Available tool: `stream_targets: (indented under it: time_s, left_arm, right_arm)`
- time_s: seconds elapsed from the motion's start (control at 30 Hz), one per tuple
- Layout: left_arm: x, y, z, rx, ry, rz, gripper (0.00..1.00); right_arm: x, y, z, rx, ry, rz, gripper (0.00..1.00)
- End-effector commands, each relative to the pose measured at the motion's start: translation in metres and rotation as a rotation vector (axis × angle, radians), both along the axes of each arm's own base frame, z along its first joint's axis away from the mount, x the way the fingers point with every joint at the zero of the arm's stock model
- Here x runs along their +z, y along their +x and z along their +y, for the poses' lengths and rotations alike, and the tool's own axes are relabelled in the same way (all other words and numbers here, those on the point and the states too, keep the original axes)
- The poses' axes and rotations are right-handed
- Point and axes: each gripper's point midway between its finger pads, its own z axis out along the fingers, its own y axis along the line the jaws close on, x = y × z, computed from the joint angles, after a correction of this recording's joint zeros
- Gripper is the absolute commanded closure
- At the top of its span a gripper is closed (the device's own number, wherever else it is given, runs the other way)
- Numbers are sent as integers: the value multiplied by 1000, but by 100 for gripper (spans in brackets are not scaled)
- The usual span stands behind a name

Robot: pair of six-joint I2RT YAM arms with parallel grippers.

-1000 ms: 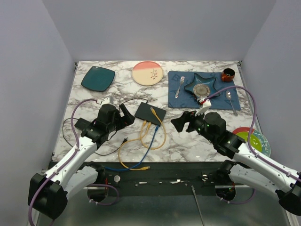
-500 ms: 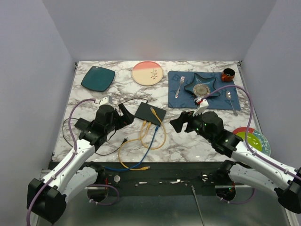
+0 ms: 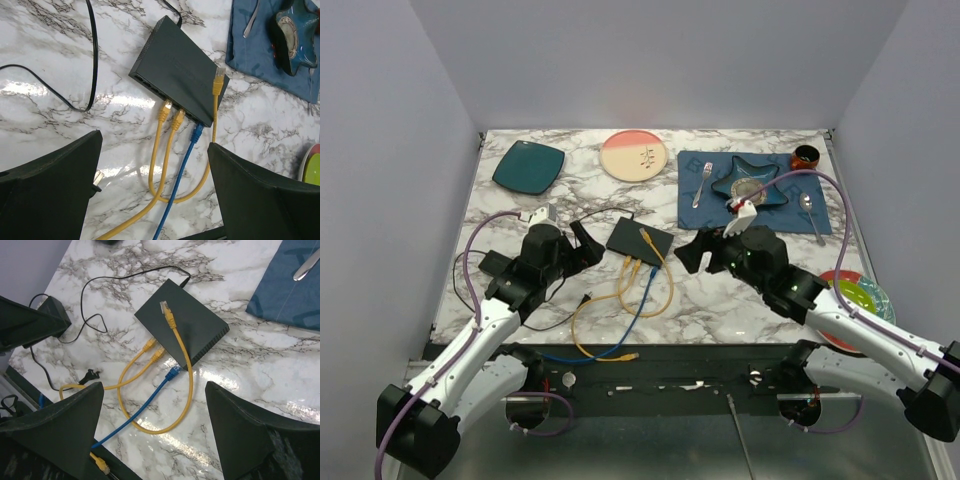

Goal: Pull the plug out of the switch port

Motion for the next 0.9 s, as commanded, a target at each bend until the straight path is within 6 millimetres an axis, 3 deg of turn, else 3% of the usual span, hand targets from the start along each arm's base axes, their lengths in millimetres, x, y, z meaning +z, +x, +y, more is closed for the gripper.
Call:
stream_targets:
  time_s: [0.0,0.13,0.17,0.27,0.3,0.33,0.37,0.4,0.47,0.5,0.6,0.63,0.73,0.87]
  left_arm:
    - [0,1,2,27,0,13,1]
    - [-6,3,-2,23,-8,39,1]
    - [-9,5,-3,24,-7,45,1]
    - [-15,8,-7,14,-15,53,1]
    - [-17,9,-8,15,-19,61,1]
    - [-18,8,-11,4,-31,69,1]
    - [-19,10,-15,-1,-45,72,1]
    - [-19,10,-18,-11,-57,79,1]
    - [-22,8,-25,-35,-78,108,1]
    - [-24,7,-26,-38,-81,115,1]
    - [-32,6,-24,-19,-82,142,1]
    - [-33,6,-24,-14,-85,141,1]
    - [-36,6,-24,2,-108,135,6]
    - [-38,10,-26,18,-142,116,10]
  right_arm:
    - [31,9,10,-2,36,-35,8]
    - [32,22,16,-23,13,-32,5]
    - [22,25,21,-17,-10,-7,5]
    - [19,31,37,20,-18,22,5]
    - [8,36,46,28,-38,53,6]
    - [2,39,52,42,-50,76,9]
    - [14,46,60,46,-38,68,10]
    - [-5,50,66,48,-79,119,11]
    - [-4,59,76,46,-74,132,16]
    - [-17,63,80,21,-72,180,18]
    - [-21,71,89,-21,-37,222,28]
    - [-29,74,90,-35,-44,240,32]
    - [-27,82,92,-72,-21,250,38]
    - [-26,94,74,-121,16,277,50]
